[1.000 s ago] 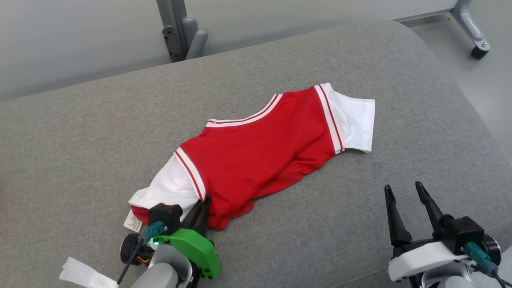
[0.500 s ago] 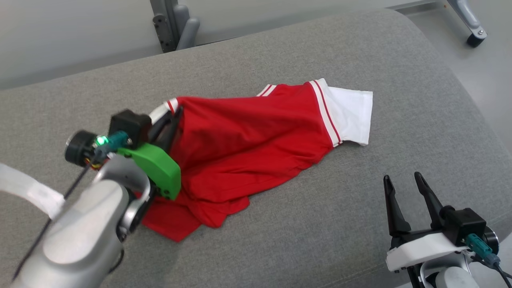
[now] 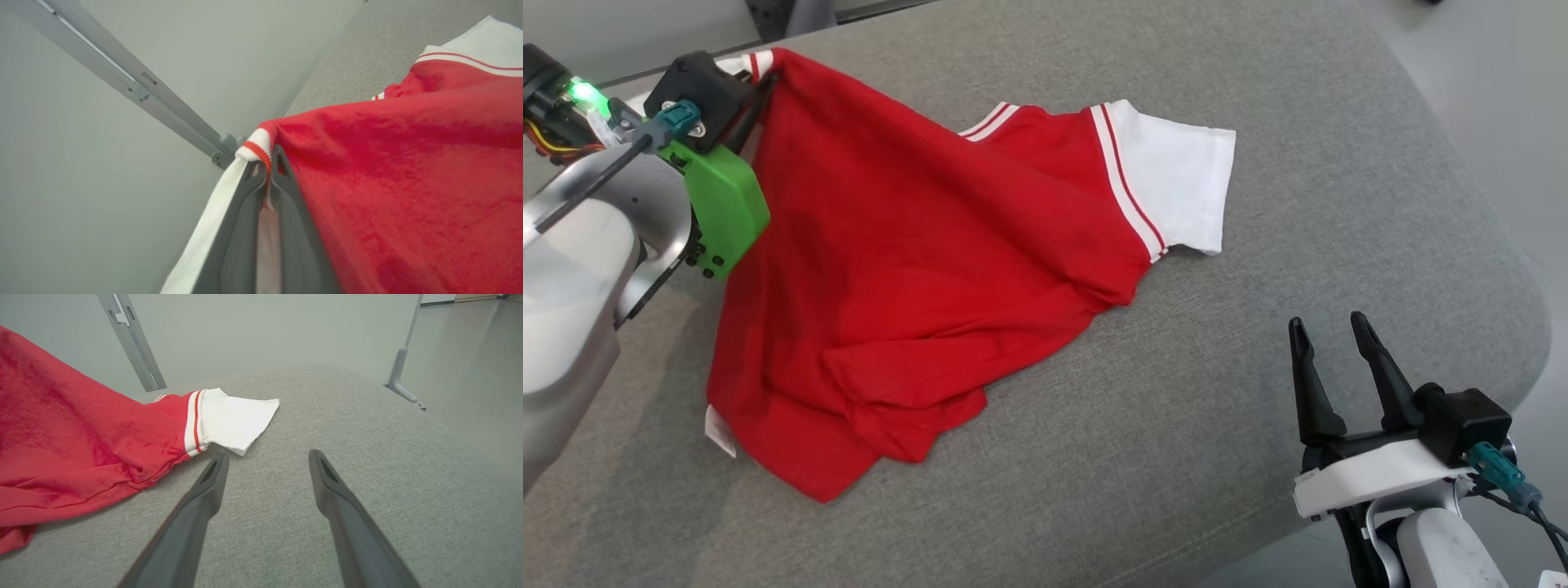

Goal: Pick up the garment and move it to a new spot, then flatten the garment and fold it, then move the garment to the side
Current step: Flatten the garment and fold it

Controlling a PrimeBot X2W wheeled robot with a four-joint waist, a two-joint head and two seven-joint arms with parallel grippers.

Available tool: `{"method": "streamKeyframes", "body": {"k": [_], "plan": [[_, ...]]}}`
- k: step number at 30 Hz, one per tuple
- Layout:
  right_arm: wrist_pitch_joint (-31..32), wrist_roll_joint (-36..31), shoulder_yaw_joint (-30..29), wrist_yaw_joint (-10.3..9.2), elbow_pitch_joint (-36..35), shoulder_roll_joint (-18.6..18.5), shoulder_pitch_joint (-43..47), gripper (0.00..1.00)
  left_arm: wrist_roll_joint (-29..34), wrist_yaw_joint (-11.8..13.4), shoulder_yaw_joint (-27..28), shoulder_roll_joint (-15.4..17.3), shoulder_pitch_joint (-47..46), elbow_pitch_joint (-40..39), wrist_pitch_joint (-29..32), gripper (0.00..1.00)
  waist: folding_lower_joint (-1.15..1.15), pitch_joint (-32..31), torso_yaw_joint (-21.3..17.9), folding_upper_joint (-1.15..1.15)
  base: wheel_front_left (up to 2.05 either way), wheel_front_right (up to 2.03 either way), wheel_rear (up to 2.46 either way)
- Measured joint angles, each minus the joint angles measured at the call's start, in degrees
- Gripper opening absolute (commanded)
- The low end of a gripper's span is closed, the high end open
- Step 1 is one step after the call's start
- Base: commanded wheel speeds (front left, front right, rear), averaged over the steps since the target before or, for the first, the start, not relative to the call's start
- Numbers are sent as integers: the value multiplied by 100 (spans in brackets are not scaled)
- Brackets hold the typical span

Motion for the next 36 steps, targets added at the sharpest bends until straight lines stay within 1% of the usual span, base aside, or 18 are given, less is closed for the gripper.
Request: {"method": "streamKeyframes", "body": {"k": [2, 3, 6, 7, 8, 9, 10, 13, 16, 19, 23, 24, 25, 28, 29, 32, 34, 36], "plan": [[0, 56, 42, 0, 0, 2, -54, 100, -253, -11, -268, 92, -159, 66, -169, 0, 0, 98, -94, 0, 0, 0, 0], [0, 77, 48, 0, 0, 1, -60, 100, -283, -12, -449, 166, -264, 90, -282, 0, 0, 146, -137, 0, 0, 0, 0], [0, 107, 43, 0, -1, 2, -68, 100, -461, -15, -733, 332, -518, 339, -582, 0, 0, 274, -241, 0, 0, 0, 0], [0, 109, 32, 0, -3, 2, -73, 100, -505, -15, -784, 347, -581, 430, -698, 9, 0, 314, -263, 0, 0, 0, 0], [0, 109, 20, 0, -5, 3, -80, 100, -610, -15, -813, 343, -617, 560, -745, 36, 0, 347, -280, 0, 0, 0, 0], [0, 108, 1, 0, -1, 3, -80, 100, -720, -15, -868, 338, -623, 675, -779, 91, 0, 375, -290, 0, 0, 0, 0], [0, 104, -27, 0, -2, 3, -81, 100, -799, -15, -904, 326, -616, 778, -786, 100, 0, 390, -285, 0, 0, 0, 0], [0, 60, -82, 0, 0, 3, -86, 100, -1205, -15, -726, 279, -578, 991, -1010, 100, 0, 382, -234, 0, 0, 0, 0], [0, -7, -156, 0, 2, 4, -84, 100, -1727, 154, -337, 235, -298, 1034, -1335, 100, 0, 299, -167, 0, 0, 0, 0], [0, -88, -213, 0, 3, 7, -25, 100, -2237, 523, 31, 194, 250, 750, -1667, 100, 0, 176, -78, 0, 0, 0, 0], [0, -182, -285, 0, 9, 4, 126, 100, -2836, 1274, 416, 29, 1307, 44, -1950, 100, 0, 5, 94, 0, 0, 0, 0], [0, -182, -285, 0, 9, 4, 126, 100, -2836, 1274, 416, 29, 1307, 44, -1950, 100, 0, 5, 94, 0, 0, 0, 0], [0, -203, -294, 0, 2, 7, 146, 100, -2891, 1469, 464, -10, 1567, -135, -1996, 100, 0, -36, 144, 0, 0, 0, 0], [0, -288, -324, 0, -3, 5, 220, 100, -3029, 1969, 564, -259, 2304, -698, -2091, 100, 0, -156, 313, 0, 0, 0, 0], [0, -350, -350, 0, -14, 3, 257, 100, -3107, 2223, 557, -450, 2744, -1006, -2121, 100, 0, -235, 435, 0, 0, 0, 0], [0, -469, -353, 0, -26, 5, 313, 100, -3153, 2464, 502, -701, 3229, -1212, -2138, 100, 0, -333, 631, 0, 0, 0, 0], [0, -533, -358, 0, -33, 8, 313, 100, -3154, 2565, 404, -825, 3455, -1170, -2142, 100, 0, -395, 756, 0, 0, 0, 0], [0, -580, -372, 0, -33, 4, 317, 100, -3236, 2584, 320, -958, 3608, -1047, -2073, 100, 0, -454, 873, 0, 0, 0, 0]]}}
